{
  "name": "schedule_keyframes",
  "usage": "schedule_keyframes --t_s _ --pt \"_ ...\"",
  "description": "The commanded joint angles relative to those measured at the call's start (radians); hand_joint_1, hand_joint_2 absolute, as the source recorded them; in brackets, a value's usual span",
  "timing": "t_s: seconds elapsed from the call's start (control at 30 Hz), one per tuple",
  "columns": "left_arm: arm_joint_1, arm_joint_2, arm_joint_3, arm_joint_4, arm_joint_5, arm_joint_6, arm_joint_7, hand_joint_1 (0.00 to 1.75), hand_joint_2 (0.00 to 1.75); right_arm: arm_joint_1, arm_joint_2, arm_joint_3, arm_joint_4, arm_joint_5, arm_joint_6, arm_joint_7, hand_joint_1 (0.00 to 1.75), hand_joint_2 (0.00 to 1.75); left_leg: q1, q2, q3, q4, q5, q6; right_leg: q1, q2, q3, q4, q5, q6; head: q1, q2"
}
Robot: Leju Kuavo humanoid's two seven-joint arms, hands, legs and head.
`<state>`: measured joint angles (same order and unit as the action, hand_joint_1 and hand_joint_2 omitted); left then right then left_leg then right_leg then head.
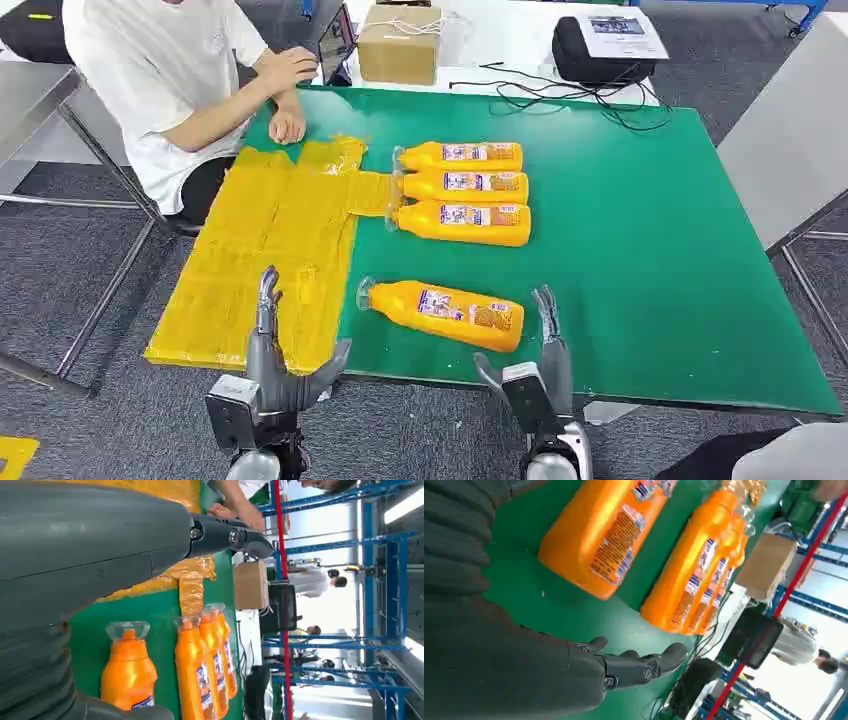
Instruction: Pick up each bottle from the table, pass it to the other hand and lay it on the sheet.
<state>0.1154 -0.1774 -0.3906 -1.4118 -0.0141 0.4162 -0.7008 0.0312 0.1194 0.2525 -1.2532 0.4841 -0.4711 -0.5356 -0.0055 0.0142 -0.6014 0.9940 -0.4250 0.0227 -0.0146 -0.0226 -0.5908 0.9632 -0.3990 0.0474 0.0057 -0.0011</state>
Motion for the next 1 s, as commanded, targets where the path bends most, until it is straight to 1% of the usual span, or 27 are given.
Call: schedule_keyframes --t_s 0.03,0.13,0.2,0.3,0.37,0.4,0.47,0.57,0.6,0.63,0.7,0.77,0.8,0.97,1.0 --pt "-0.027 -0.001 0.001 0.036 0.004 -0.014 0.003 0.0 1.75 -0.023 0.009 0.031 0.073 -0.018 -0.008 -0.011 0.0 1.75 0.001 0.0 0.003 -0.001 -0.001 -0.001 0.001 0.001 0.003 -0.001 -0.001 -0.001 0.0 0.0" --pt "-0.036 -0.003 -0.001 0.04 0.005 -0.017 0.003 0.0 1.75 -0.023 0.01 0.041 0.083 -0.022 -0.01 -0.023 0.0 1.75 0.002 -0.001 0.006 -0.001 -0.002 -0.002 0.001 0.002 0.005 -0.001 -0.002 -0.002 0.0 0.0" --pt "-0.036 -0.003 -0.001 0.04 0.005 -0.017 0.003 0.0 1.75 -0.023 0.01 0.041 0.083 -0.022 -0.01 -0.023 0.0 1.75 0.0 -0.001 0.002 -0.001 0.0 -0.001 0.0 0.001 0.002 -0.001 0.0 -0.001 0.0 0.0" --pt "-0.036 -0.003 -0.001 0.04 0.005 -0.017 0.003 0.0 1.75 -0.023 0.01 0.041 0.083 -0.022 -0.01 -0.023 0.0 1.75 0.001 -0.001 0.005 -0.001 -0.002 -0.002 0.001 0.002 0.005 -0.001 -0.002 -0.002 0.0 0.0" --pt "-0.041 -0.001 -0.012 0.024 -0.003 -0.015 0.003 0.0 1.75 -0.023 0.001 0.056 0.092 0.003 -0.029 -0.025 0.0 1.75 0.001 -0.001 0.002 -0.001 -0.001 -0.001 0.0 0.001 0.002 -0.001 -0.001 -0.001 0.0 0.0" --pt "-0.046 -0.003 -0.02 0.011 -0.01 -0.006 0.003 0.0 1.75 -0.028 -0.01 0.08 0.106 0.022 -0.013 -0.018 0.0 1.75 0.001 -0.001 0.004 0.0 -0.002 -0.002 0.001 0.001 0.004 -0.001 -0.002 -0.002 0.0 0.0" --pt "-0.06 -0.009 -0.019 0.008 -0.005 -0.003 0.003 0.0 1.75 -0.044 -0.033 0.112 0.136 0.084 -0.021 0.0 0.0 1.75 0.001 -0.001 0.003 -0.001 -0.001 -0.001 0.001 0.001 0.003 -0.001 -0.001 -0.001 0.0 0.0" --pt "-0.094 -0.03 -0.002 0.038 0.018 -0.029 0.003 0.0 1.75 -0.112 -0.05 0.098 0.186 0.115 -0.045 0.004 0.0 1.75 0.002 -0.001 0.005 0.0 -0.002 -0.002 0.001 0.002 0.006 -0.001 -0.002 -0.002 0.0 0.0" --pt "-0.098 -0.032 -0.001 0.043 0.017 -0.029 0.003 0.0 1.75 -0.121 -0.052 0.095 0.191 0.115 -0.043 0.005 0.0 1.75 0.001 -0.001 0.004 0.0 -0.001 -0.001 0.001 0.002 0.004 -0.001 -0.001 -0.001 0.0 0.0" --pt "-0.107 -0.035 -0.004 0.052 0.007 -0.024 0.003 0.0 1.75 -0.166 -0.056 0.084 0.237 0.146 -0.05 0.026 0.0 1.75 0.001 0.0 0.003 0.0 0.0 -0.001 0.0 0.002 0.003 -0.001 0.0 -0.001 0.0 0.0" --pt "-0.108 -0.035 -0.01 0.06 0.016 -0.055 0.003 0.0 1.75 -0.221 -0.068 0.09 0.305 0.197 -0.041 0.049 0.0 1.75 0.001 0.001 0.005 0.0 -0.001 -0.002 0.001 0.004 0.005 -0.001 0.0 -0.002 0.0 0.0" --pt "-0.113 -0.03 -0.025 0.068 -0.002 -0.052 0.003 0.0 1.75 -0.28 -0.072 0.106 0.403 0.27 -0.063 0.069 0.0 1.75 0.001 0.002 0.004 -0.001 0.0 0.0 0.0 0.004 0.003 -0.002 0.001 -0.001 0.0 0.0" --pt "-0.113 -0.033 -0.023 0.072 0.015 -0.068 0.003 0.0 1.75 -0.302 -0.07 0.113 0.446 0.297 -0.074 0.077 0.0 1.75 0.001 0.002 0.006 -0.001 -0.001 -0.001 0.001 0.005 0.005 -0.002 0.001 -0.001 0.0 0.0" --pt "-0.113 -0.033 -0.023 0.072 0.015 -0.068 0.003 0.0 1.75 -0.302 -0.07 0.113 0.446 0.297 -0.074 0.077 0.0 1.75 0.0 -0.001 0.003 0.0 0.001 0.0 0.0 0.001 0.003 -0.001 0.001 -0.001 0.0 0.0" --pt "-0.113 -0.033 -0.023 0.072 0.015 -0.068 0.003 0.0 1.75 -0.302 -0.07 0.113 0.446 0.297 -0.074 0.077 0.0 1.75 0.001 -0.001 0.005 -0.001 0.0 0.0 0.001 0.001 0.005 -0.001 0.0 -0.001 0.0 0.0"
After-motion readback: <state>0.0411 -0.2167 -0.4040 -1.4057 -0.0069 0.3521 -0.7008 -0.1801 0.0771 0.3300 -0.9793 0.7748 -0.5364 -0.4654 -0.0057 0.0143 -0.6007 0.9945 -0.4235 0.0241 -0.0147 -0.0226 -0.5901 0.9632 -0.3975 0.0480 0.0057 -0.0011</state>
